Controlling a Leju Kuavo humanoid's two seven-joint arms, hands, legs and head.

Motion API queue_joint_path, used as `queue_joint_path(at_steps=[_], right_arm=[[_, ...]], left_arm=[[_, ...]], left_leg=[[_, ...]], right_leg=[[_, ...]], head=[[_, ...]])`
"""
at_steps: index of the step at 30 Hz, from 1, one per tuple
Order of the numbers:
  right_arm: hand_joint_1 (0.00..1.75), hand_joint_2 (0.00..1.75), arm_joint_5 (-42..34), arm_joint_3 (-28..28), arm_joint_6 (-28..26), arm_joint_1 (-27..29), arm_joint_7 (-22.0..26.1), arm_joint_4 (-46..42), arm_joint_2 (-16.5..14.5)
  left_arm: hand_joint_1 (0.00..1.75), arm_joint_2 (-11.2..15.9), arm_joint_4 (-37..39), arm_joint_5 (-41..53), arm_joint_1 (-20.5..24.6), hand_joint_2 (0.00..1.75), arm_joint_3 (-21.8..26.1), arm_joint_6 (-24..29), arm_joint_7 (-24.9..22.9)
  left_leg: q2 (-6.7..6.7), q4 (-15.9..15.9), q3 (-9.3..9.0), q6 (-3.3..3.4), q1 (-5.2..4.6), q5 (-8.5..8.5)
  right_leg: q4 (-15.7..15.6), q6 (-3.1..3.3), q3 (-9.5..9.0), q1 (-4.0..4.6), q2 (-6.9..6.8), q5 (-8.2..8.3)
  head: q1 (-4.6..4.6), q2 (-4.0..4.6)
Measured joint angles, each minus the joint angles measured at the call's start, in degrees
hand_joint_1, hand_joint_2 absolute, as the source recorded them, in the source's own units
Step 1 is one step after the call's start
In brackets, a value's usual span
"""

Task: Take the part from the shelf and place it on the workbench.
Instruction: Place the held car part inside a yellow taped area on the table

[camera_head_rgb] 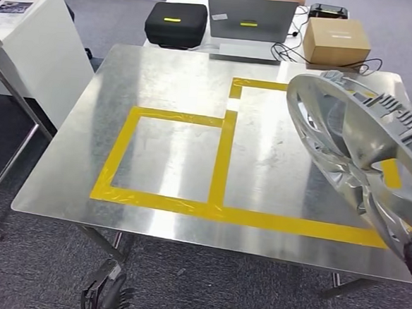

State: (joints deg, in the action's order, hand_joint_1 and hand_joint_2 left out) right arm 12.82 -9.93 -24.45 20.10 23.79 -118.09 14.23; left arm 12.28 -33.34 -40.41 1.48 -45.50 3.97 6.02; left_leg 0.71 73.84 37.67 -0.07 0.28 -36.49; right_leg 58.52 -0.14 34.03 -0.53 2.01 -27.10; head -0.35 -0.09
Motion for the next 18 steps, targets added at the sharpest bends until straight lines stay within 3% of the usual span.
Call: queue_joint_path(at_steps=[1,3,5,9,18], right_arm=[[1.75,1.75,0.0,0.0,0.1,0.0,-0.2,0.0,0.0],[1.75,1.75,-0.1,0.0,0.4,0.0,-0.7,0.0,0.0],[1.75,1.75,-0.1,0.1,0.8,-0.1,-1.0,0.1,0.1],[1.75,1.75,0.0,0.2,2.1,-0.1,-2.3,0.7,0.6],[1.75,1.75,-0.5,-0.2,9.3,-1.4,-7.7,3.8,5.1]], left_arm=[[0.0,0.0,0.0,-0.1,0.0,0.0,0.0,0.0,0.0],[0.0,0.1,0.0,-0.3,0.1,0.0,0.0,0.0,0.0],[0.0,0.3,0.0,-0.4,0.2,0.0,0.0,0.0,0.1],[0.0,0.3,0.1,-0.5,0.2,0.0,0.1,0.0,0.2],[0.0,0.2,0.1,-0.8,0.2,0.0,0.1,0.0,0.4]], left_leg=[[-0.09,-2.0,-0.69,0.47,-0.13,1.8],[-0.73,-9.6,-3.8,2.01,-0.64,6.07],[-1.41,-14.9,-5.89,2.97,-1.04,7.88],[-1.59,-16.3,-6.13,1.04,-1.14,7.94],[-1.6,-16.0,-5.94,1.66,-1.28,8.05]], right_leg=[[0.0,0.05,-0.05,0.19,0.49,0.01],[0.0,0.07,-0.16,0.48,1.23,0.04],[0.1,-0.06,0.01,0.54,1.69,0.06],[0.1,-0.28,0.42,0.31,1.74,0.15],[-0.2,-0.82,0.29,0.16,1.76,0.51]], head=[[0.01,0.0],[0.09,0.0],[0.19,0.0],[0.23,0.0],[0.25,0.0]])
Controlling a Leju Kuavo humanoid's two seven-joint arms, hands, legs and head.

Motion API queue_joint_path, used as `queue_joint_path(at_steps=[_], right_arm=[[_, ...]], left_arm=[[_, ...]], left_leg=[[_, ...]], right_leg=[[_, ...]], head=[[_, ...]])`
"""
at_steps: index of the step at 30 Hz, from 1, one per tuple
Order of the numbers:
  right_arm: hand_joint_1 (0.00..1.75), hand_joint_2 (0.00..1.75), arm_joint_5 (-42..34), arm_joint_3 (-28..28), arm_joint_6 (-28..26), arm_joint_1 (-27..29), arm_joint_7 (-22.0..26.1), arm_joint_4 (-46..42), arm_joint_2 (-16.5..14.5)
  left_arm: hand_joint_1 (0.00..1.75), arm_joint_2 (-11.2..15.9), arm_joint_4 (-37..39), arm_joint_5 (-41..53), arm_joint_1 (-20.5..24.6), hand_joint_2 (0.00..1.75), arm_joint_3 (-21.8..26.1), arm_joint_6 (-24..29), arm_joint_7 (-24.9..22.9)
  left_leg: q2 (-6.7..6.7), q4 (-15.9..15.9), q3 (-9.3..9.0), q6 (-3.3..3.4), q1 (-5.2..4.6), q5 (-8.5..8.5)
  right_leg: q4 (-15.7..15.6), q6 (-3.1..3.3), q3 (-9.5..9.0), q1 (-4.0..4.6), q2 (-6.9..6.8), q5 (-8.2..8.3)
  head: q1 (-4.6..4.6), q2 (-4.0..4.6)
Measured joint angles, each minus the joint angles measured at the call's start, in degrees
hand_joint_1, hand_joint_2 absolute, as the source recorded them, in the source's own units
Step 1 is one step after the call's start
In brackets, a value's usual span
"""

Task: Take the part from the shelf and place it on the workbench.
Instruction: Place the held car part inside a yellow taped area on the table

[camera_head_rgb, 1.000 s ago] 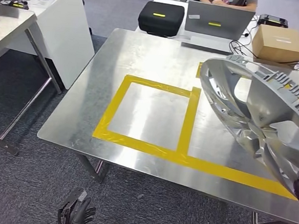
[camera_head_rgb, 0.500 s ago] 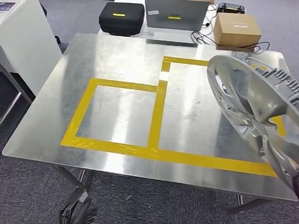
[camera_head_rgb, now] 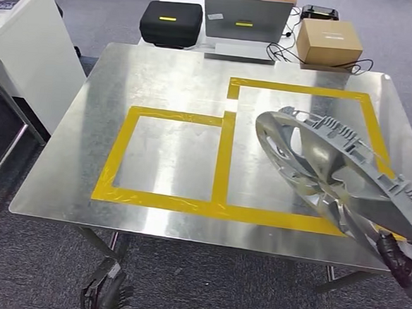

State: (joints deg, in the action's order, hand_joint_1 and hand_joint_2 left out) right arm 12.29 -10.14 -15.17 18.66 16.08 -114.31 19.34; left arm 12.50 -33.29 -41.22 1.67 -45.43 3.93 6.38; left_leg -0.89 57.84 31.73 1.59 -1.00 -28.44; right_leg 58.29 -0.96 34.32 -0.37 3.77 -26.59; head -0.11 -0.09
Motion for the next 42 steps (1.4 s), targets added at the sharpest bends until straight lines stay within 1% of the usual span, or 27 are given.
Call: queue_joint_path(at_steps=[4,7,10,17,20,24,28,31,33,37,42], right_arm=[[1.75,1.75,-0.3,-0.9,2.6,-0.6,-1.8,2.8,2.8],[1.75,1.75,0.0,-1.3,3.2,-1.2,-2.7,4.1,4.0],[1.75,1.75,0.8,-1.4,4.8,-2.3,-4.8,5.5,5.8],[1.75,1.75,1.8,-1.2,10.6,-7.2,-9.1,12.3,12.2],[1.75,1.75,2.5,-0.6,12.4,-9.4,-9.8,15.2,15.0],[1.75,1.75,4.2,0.7,14.1,-11.6,-10.2,17.8,17.6],[1.75,1.75,7.3,3.7,17.5,-14.8,-11.0,20.1,20.5],[1.75,1.75,8.5,7.6,22.3,-18.6,-11.7,23.3,23.4],[1.75,1.75,9.1,10.1,24.4,-21.0,-12.0,25.6,25.0],[1.75,1.75,10.5,15.1,26.5,-26.0,-12.1,31.4,27.2],[1.75,1.75,11.5,19.0,26.9,-29.9,-12.1,36.6,28.4]], left_arm=[[0.0,0.0,0.0,0.0,0.0,0.0,0.0,0.0,0.1],[0.0,0.0,0.0,0.0,0.0,0.0,0.0,-0.1,0.1],[0.0,0.0,0.0,0.1,0.0,0.0,0.0,-0.2,0.2],[0.0,0.0,0.1,0.9,0.1,0.0,0.0,-1.0,0.3],[0.0,0.0,0.1,1.4,0.3,0.0,0.0,-1.4,0.3],[0.0,0.1,0.3,2.0,0.4,0.0,0.0,-1.7,0.1],[0.0,0.1,0.4,3.3,0.8,0.0,0.0,-2.2,-0.5],[0.0,0.0,0.5,4.4,1.3,0.0,0.0,-2.9,-1.1],[0.0,0.0,0.6,5.0,1.5,0.0,0.1,-3.3,-1.3],[0.0,-0.1,0.9,5.6,1.8,0.0,0.1,-4.0,-1.6],[0.0,-0.2,1.4,6.1,1.8,0.0,0.2,-4.4,-2.0]], left_leg=[[-0.02,0.0,0.11,0.24,-0.07,0.06],[-0.03,0.0,0.12,0.26,-0.07,0.07],[-0.02,0.0,0.11,0.26,-0.05,0.07],[-0.02,0.0,0.11,0.35,-0.05,0.16],[-0.02,0.0,0.11,0.41,-0.06,0.21],[-0.02,0.1,0.14,0.42,-0.07,0.23],[-0.02,0.1,0.16,0.42,-0.08,0.24],[-0.01,0.1,0.11,0.42,-0.08,0.28],[-0.02,0.1,0.11,0.43,-0.08,0.31],[-0.01,0.1,0.1,0.45,-0.09,0.36],[-0.03,0.1,0.1,0.47,-0.12,0.41]], right_leg=[[0.0,-0.08,0.07,-0.1,-0.06,0.05],[0.0,-0.09,0.1,-0.11,-0.05,0.05],[0.0,-0.09,0.11,-0.08,-0.01,0.05],[0.0,-0.21,0.1,-0.09,-0.01,0.16],[0.0,-0.25,0.09,-0.1,-0.02,0.19],[0.0,-0.26,0.09,-0.12,-0.04,0.22],[0.0,-0.27,0.09,-0.12,-0.01,0.25],[0.0,-0.31,0.09,-0.12,-0.01,0.28],[0.0,-0.33,0.09,-0.12,-0.02,0.3],[0.0,-0.38,0.09,-0.13,0.01,0.35],[0.0,-0.4,0.07,-0.15,-0.04,0.38]], head=[[-0.01,0.0],[-0.02,0.0],[-0.03,0.0],[-0.02,0.0],[-0.01,0.0],[-0.02,0.0],[-0.03,0.0],[-0.02,0.0],[-0.02,0.0],[-0.02,0.0],[-0.02,0.0]])
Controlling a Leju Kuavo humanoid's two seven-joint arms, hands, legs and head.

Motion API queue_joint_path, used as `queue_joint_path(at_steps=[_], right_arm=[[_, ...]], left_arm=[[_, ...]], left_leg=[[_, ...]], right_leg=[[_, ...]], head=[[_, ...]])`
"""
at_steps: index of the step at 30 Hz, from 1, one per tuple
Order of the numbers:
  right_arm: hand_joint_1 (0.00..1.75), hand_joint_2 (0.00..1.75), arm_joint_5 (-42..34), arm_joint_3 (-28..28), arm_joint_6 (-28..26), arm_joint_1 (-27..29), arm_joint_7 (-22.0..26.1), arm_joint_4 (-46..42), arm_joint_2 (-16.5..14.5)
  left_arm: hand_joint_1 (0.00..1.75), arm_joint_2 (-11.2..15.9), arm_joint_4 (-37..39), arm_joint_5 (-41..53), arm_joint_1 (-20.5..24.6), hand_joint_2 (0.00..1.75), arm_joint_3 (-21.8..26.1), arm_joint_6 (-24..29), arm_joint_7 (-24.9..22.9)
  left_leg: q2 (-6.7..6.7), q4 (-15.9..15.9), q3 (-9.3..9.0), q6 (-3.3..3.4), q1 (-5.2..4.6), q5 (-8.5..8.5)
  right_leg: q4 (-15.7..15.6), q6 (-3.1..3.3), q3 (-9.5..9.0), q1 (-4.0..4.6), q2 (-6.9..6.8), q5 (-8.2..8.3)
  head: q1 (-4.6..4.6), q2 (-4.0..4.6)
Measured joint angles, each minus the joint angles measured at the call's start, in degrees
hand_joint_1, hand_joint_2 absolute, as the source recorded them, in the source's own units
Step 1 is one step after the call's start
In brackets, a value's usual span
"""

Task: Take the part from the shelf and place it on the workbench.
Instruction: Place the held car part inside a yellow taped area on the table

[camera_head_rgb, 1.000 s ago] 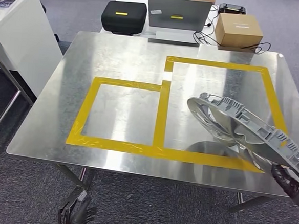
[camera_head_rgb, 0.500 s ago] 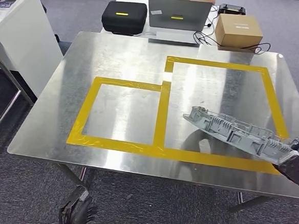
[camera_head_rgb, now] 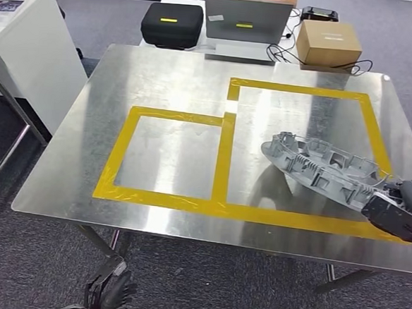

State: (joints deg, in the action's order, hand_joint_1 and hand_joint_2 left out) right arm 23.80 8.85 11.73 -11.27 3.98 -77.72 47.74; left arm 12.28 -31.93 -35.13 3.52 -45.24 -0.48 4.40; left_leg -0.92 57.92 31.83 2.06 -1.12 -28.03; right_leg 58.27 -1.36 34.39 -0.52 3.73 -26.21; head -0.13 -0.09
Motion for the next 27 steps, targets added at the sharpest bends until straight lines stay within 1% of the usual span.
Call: queue_joint_path(at_steps=[7,12,16,20,22,23,26,27], right_arm=[[1.75,1.75,3.9,5.1,0.0,-6.0,1.1,8.1,1.2],[1.75,1.75,6.6,9.7,0.1,-12.7,1.8,15.3,1.1],[1.75,1.75,6.7,11.7,0.1,-15.4,1.9,18.3,0.9],[1.75,1.75,6.8,12.8,0.1,-16.6,1.9,19.7,0.8],[1.75,1.75,7.0,13.2,-0.2,-17.2,2.1,20.6,0.7],[1.43,1.75,7.3,13.5,-0.6,-17.7,2.2,21.4,0.6],[0.12,1.75,9.6,15.2,-2.4,-20.5,3.3,25.6,-0.4],[0.0,1.75,10.5,15.9,-3.1,-21.7,3.7,27.5,-0.9]], left_arm=[[0.0,-0.4,1.0,1.0,0.0,0.0,0.2,-0.5,-0.6],[0.0,-1.0,1.3,0.7,0.0,0.0,1.1,-1.2,-0.8],[0.0,-1.2,1.3,0.7,0.0,0.0,1.3,-1.3,-1.0],[0.0,-1.3,1.3,0.7,0.0,1.75,1.3,-1.3,-1.2],[0.0,-1.4,1.3,0.7,0.0,1.75,1.3,-1.3,-1.6],[0.0,-1.4,1.4,0.6,-0.1,1.75,1.3,-1.4,-1.8],[0.0,-1.8,1.9,-0.7,-0.1,1.75,1.4,-3.4,-2.9],[0.0,-2.0,2.2,-1.4,-0.1,1.75,1.4,-4.6,-3.3]], left_leg=[[-0.01,0.0,-0.02,0.05,-0.01,0.04],[-0.01,0.0,-0.04,0.12,-0.02,0.09],[-0.01,0.1,-0.03,0.16,-0.02,0.12],[-0.02,0.1,-0.04,0.17,-0.03,0.12],[-0.02,0.1,0.0,0.17,-0.03,0.12],[-0.02,0.1,0.02,0.17,-0.03,0.12],[-0.02,0.1,0.05,0.18,-0.04,0.12],[-0.02,0.1,0.05,0.19,-0.04,0.14]], right_leg=[[0.0,-0.03,-0.07,0.0,-0.07,0.04],[0.0,-0.09,-0.1,0.0,-0.07,0.12],[0.0,-0.14,-0.15,0.0,-0.11,0.16],[0.0,-0.15,-0.19,0.0,-0.11,0.17],[0.0,-0.15,-0.22,0.0,-0.11,0.17],[0.0,-0.15,-0.24,0.0,-0.12,0.17],[0.0,-0.18,-0.26,0.0,-0.1,0.18],[0.0,-0.2,-0.26,0.0,-0.1,0.2]], head=[[0.0,0.0],[0.01,0.0],[-0.01,0.0],[0.0,0.0],[-0.01,0.0],[0.0,0.0],[0.01,0.0],[0.01,0.0]])
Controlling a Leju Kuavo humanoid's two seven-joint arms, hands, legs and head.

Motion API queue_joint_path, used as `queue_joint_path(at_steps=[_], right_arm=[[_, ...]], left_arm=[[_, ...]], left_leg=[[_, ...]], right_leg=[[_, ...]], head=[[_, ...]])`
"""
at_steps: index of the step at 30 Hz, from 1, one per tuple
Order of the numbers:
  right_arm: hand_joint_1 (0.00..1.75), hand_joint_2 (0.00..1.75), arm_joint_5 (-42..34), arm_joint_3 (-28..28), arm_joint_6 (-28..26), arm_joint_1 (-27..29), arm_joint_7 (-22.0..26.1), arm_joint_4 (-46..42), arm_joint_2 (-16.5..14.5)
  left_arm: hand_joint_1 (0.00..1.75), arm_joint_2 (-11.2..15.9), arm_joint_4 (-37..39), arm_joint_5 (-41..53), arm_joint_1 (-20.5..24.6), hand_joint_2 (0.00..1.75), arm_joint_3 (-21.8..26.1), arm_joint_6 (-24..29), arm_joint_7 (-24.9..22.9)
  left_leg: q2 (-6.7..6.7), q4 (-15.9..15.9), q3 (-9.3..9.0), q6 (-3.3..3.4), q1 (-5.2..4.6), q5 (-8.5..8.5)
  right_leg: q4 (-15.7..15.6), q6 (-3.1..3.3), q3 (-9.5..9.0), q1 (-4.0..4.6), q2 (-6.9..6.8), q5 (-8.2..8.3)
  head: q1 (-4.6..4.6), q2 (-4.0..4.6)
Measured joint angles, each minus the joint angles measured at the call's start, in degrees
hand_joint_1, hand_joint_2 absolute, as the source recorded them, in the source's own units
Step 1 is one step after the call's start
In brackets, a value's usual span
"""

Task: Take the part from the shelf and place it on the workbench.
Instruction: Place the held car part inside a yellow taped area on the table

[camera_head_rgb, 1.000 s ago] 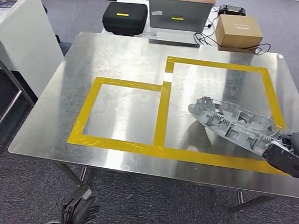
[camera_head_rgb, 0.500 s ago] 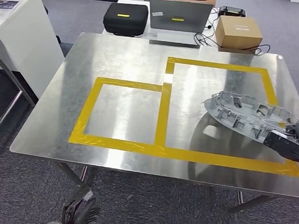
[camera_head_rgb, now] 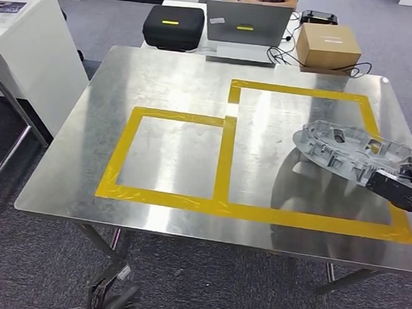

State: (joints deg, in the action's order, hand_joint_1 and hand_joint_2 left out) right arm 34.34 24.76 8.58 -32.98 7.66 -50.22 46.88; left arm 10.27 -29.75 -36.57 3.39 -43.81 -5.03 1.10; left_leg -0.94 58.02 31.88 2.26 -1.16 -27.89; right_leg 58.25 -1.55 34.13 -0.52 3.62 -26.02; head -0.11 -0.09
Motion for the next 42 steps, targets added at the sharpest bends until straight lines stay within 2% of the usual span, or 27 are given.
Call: queue_joint_path(at_steps=[5,9,13,17,21,25,30,42], right_arm=[[0.0,1.75,1.8,2.6,-4.0,-4.3,1.9,7.5,-2.7],[0.0,1.75,1.5,3.6,-6.2,-5.2,3.0,10.1,-4.3],[0.0,1.75,-0.6,3.9,-6.9,-5.5,2.0,10.9,-5.4],[0.0,0.0,-1.8,3.9,-9.8,-5.5,1.0,11.8,-7.2],[0.0,0.0,-1.9,3.8,-13.0,-5.3,2.5,12.4,-8.8],[0.0,1.75,-1.0,3.8,-14.7,-4.8,4.1,12.5,-9.6],[0.0,1.75,0.1,3.9,-14.7,-4.4,6.4,12.1,-9.8],[0.0,1.75,2.7,5.0,-16.5,-2.9,8.4,9.1,-9.8]], left_arm=[[0.0,-1.1,1.5,-3.1,0.0,1.75,0.6,-3.8,0.2],[0.0,-1.9,2.4,-4.1,0.0,1.75,1.1,-4.0,0.6],[0.0,-2.2,3.0,-5.1,0.0,1.75,1.2,-3.7,0.7],[0.0,-2.1,3.1,-6.5,0.9,1.75,1.3,-4.1,-0.7],[0.0,-1.4,3.1,-7.2,2.3,1.75,1.7,-4.6,-2.5],[0.0,-1.2,3.0,-7.2,2.6,1.75,1.8,-4.4,-2.8],[0.0,-0.9,3.0,-6.9,2.6,1.75,2.2,-4.8,-2.7],[0.0,-0.5,3.0,-6.1,2.8,1.75,2.3,-5.8,-2.4]], left_leg=[[0.0,0.0,0.01,0.03,-0.02,0.04],[0.0,0.0,0.02,0.03,-0.01,0.04],[0.01,0.0,0.02,0.02,0.01,0.03],[0.01,0.0,0.03,0.0,0.03,0.05],[0.01,0.0,0.06,-0.05,0.03,0.12],[0.01,0.0,0.04,-0.1,0.03,0.17],[0.01,0.0,0.15,-0.11,0.03,0.17],[-0.01,0.0,0.48,-0.11,0.05,0.2]], right_leg=[[0.0,-0.08,0.01,-0.01,0.0,0.08],[0.0,-0.07,0.03,-0.01,0.03,0.08],[0.0,-0.07,0.06,0.0,0.08,0.08],[0.0,-0.06,0.08,0.01,0.09,0.09],[0.0,-0.01,0.1,0.01,0.06,0.14],[0.0,0.0,0.2,0.01,0.07,0.17],[0.0,-0.01,0.3,0.0,0.08,0.17],[0.0,0.04,0.65,0.0,0.05,0.22]], head=[[-0.01,0.0],[0.0,0.0],[-0.01,0.0],[-0.02,0.0],[-0.01,0.0],[-0.01,0.0],[-0.01,0.0],[-0.01,0.0]])
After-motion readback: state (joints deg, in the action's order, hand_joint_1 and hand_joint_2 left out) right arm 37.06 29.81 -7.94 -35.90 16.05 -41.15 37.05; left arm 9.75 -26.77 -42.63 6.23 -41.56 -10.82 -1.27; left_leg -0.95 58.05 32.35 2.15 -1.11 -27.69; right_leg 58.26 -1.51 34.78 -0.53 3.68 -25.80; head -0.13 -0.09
